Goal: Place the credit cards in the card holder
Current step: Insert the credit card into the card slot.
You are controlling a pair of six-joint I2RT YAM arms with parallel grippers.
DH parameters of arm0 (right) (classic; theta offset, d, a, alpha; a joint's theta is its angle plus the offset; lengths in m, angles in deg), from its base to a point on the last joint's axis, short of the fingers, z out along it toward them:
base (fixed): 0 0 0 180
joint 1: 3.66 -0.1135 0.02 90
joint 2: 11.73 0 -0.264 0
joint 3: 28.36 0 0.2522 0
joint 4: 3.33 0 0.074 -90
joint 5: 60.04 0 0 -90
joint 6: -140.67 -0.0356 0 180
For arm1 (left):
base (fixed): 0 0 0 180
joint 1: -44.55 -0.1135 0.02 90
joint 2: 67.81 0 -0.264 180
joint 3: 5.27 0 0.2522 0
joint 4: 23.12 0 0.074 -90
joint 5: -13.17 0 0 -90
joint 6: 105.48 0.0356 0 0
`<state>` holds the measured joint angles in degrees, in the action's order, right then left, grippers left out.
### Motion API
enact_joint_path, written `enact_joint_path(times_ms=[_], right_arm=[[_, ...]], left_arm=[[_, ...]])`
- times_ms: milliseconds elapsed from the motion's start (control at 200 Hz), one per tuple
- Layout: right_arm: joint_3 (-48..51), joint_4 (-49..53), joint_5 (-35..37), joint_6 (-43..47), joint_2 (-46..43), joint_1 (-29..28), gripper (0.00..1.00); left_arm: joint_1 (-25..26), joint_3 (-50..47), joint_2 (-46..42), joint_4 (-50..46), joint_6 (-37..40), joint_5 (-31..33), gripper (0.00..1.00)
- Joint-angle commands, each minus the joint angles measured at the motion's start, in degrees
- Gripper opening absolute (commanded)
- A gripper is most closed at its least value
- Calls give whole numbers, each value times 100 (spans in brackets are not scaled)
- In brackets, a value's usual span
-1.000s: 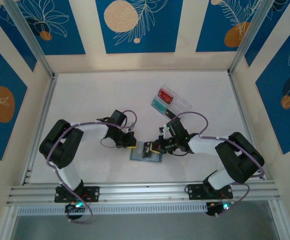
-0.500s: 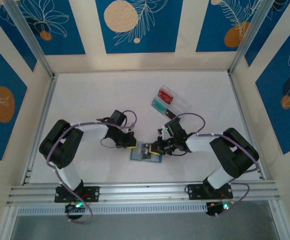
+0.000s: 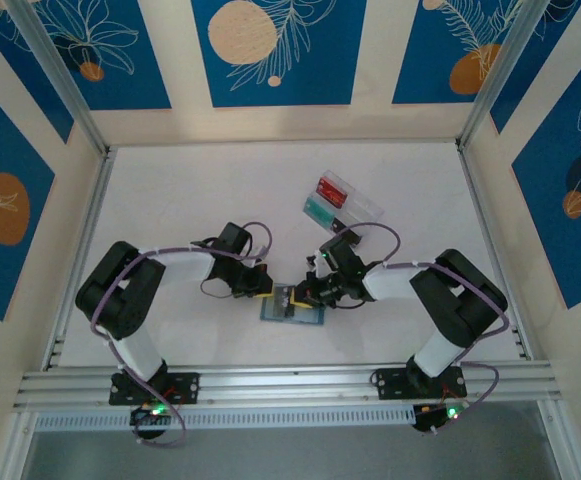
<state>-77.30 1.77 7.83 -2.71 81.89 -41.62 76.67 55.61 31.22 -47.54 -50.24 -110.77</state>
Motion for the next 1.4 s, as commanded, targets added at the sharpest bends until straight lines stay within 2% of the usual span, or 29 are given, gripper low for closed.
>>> enact_joint_path(times_ms=[0, 255, 720, 860, 1395], right_arm=[[-141, 155, 253, -124, 277, -163, 0], [-394, 23, 323, -251, 697, -360, 0], [-414, 597, 361, 161, 474, -184, 0], [-408, 630, 332, 206, 473, -177, 0], [-621, 794, 306, 293, 530, -255, 0]], left_arm=[[39, -286, 49, -416, -91, 262, 0], [55, -334, -100, -405, -159, 258, 0], [-183, -386, -823, -654, -281, 200, 0], [-232, -394, -975, -918, -134, 454, 0], [-52, -562, -425, -503, -73, 440, 0]])
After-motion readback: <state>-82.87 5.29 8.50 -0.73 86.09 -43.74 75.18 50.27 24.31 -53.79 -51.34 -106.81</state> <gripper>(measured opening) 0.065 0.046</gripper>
